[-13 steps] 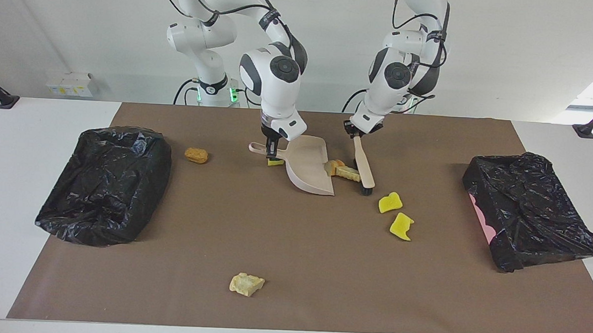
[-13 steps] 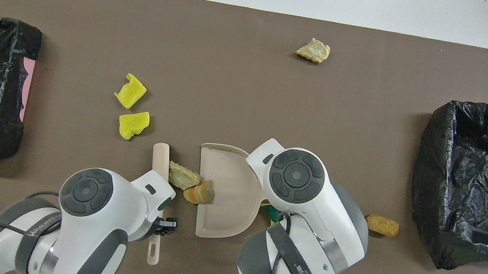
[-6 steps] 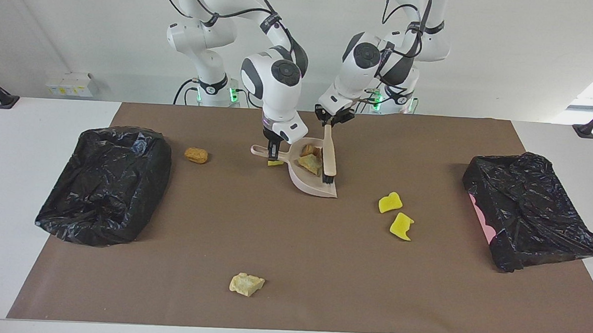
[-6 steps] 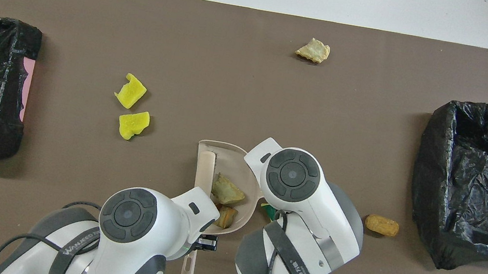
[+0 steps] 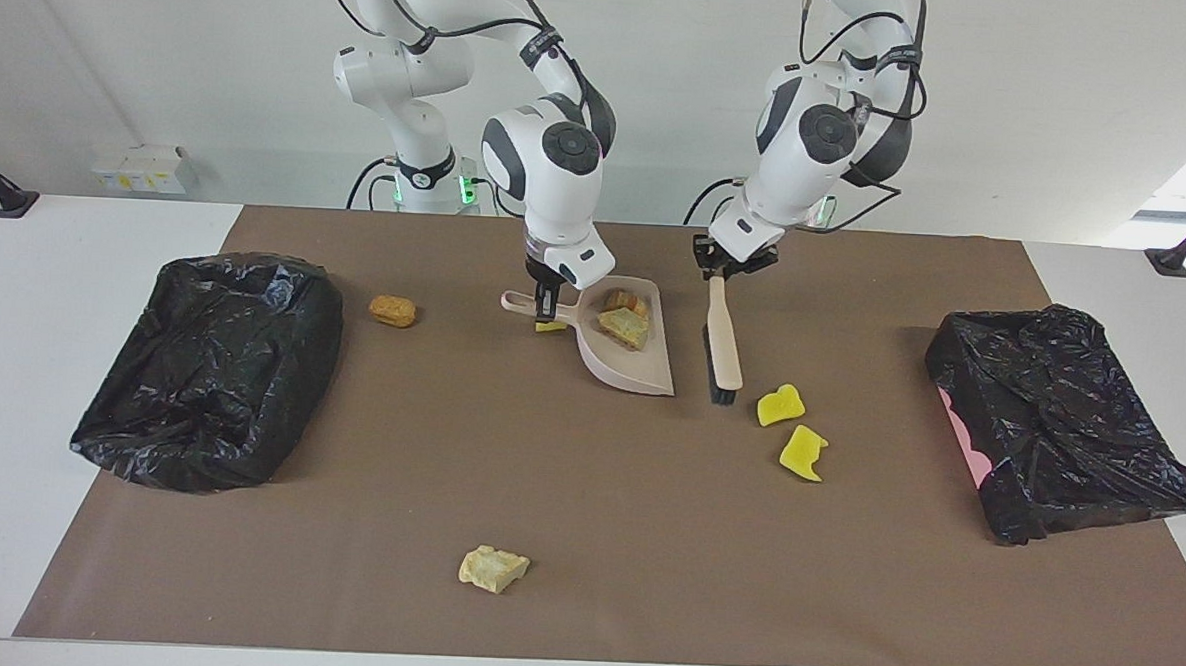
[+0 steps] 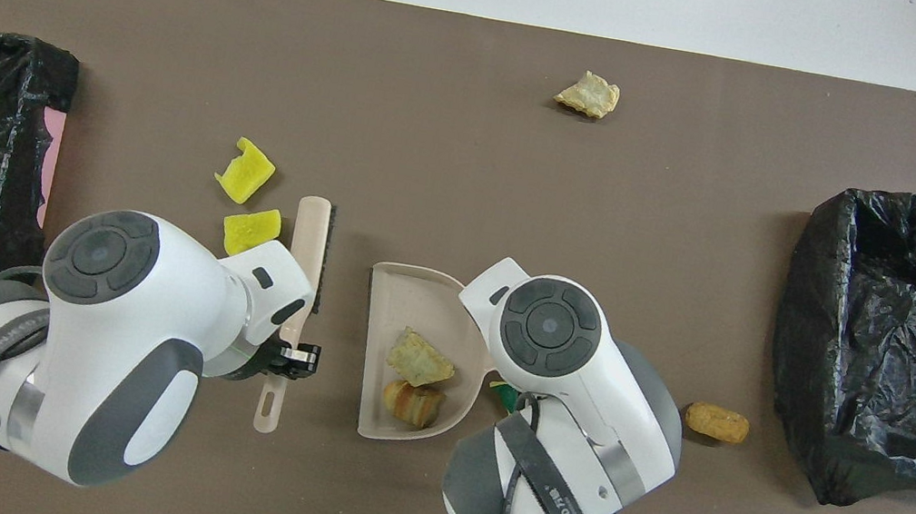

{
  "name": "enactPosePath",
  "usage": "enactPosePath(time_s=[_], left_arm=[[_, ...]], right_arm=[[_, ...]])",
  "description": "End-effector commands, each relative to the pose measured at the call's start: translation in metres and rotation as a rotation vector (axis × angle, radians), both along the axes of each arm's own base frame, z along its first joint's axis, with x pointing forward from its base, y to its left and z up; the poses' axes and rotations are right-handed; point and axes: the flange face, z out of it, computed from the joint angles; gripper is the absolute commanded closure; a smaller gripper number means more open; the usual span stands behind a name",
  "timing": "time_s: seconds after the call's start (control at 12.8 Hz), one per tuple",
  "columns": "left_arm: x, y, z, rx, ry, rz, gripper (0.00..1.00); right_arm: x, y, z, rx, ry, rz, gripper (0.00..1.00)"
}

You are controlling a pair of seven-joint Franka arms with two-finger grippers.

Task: Sweep and dump trash in bin
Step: 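Lower the dustpan beside the crusts while the left gripper sweeps them in, then move the brush with the left gripper behind the yellow sponges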

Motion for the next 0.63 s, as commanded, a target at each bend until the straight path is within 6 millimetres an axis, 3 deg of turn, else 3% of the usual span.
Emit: enactPosePath(time_s=[0.0, 0.24, 0.55], left_arm=[[0.044, 0.050, 0.004, 0.046, -0.026, -0.140, 1.00], [0.098, 0.110, -0.006, 0.117, -0.051, -0.273, 1.00], [0.135, 0.170, -0.037, 0.220, -0.081, -0.359, 1.00]], right_arm=[[0.002, 0.000, -0.003, 0.001, -0.027, -0.026, 1.00], [0.001, 0.000, -0.003, -0.003, -0.024, -0.032, 1.00], [-0.003, 0.003, -0.001, -0.018, -0.027, -0.117, 1.00]])
